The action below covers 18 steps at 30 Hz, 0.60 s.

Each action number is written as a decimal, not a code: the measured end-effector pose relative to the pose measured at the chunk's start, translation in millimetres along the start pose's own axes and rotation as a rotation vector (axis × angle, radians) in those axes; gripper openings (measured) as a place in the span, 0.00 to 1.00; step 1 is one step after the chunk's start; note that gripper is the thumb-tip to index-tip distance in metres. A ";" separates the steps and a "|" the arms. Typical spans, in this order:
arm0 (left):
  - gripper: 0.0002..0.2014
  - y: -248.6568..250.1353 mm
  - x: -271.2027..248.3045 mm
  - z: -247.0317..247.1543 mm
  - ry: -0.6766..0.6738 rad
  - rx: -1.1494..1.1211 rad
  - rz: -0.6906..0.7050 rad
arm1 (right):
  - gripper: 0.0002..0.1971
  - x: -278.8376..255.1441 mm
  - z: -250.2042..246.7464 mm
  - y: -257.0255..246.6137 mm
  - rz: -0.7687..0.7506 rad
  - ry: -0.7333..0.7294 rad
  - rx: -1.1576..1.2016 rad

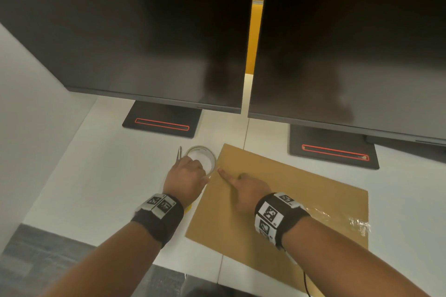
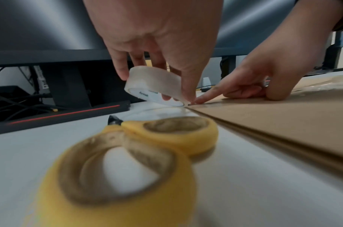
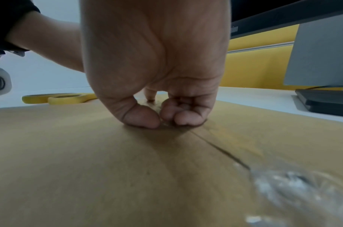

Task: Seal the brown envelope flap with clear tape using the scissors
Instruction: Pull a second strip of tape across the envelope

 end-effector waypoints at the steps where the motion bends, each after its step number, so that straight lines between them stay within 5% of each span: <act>1: 0.11 -2.0 -0.8 3.5 -0.011 -0.025 -0.013 | 0.51 -0.5 -0.4 0.4 -0.007 0.002 -0.008; 7: 0.15 -13.6 -8.6 3.7 0.003 -0.153 -0.059 | 0.51 -6.3 -2.1 0.1 -0.045 -0.010 -0.066; 12: 0.44 -55.0 -38.4 21.8 -0.175 -0.201 -0.435 | 0.49 -10.8 -4.6 -1.6 -0.076 0.010 -0.062; 18: 0.29 -71.6 -62.3 40.2 -0.270 -0.420 -0.617 | 0.50 -13.5 -5.3 -0.4 -0.081 0.011 -0.036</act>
Point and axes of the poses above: each hand's wrist, its own x-axis towards the middle knuckle, its own z-axis out of the palm, y = z × x, the point moved 10 cm from there along x, towards the middle knuckle, and after that the axes turned 7 degrees about x, right-handed, at the moved point
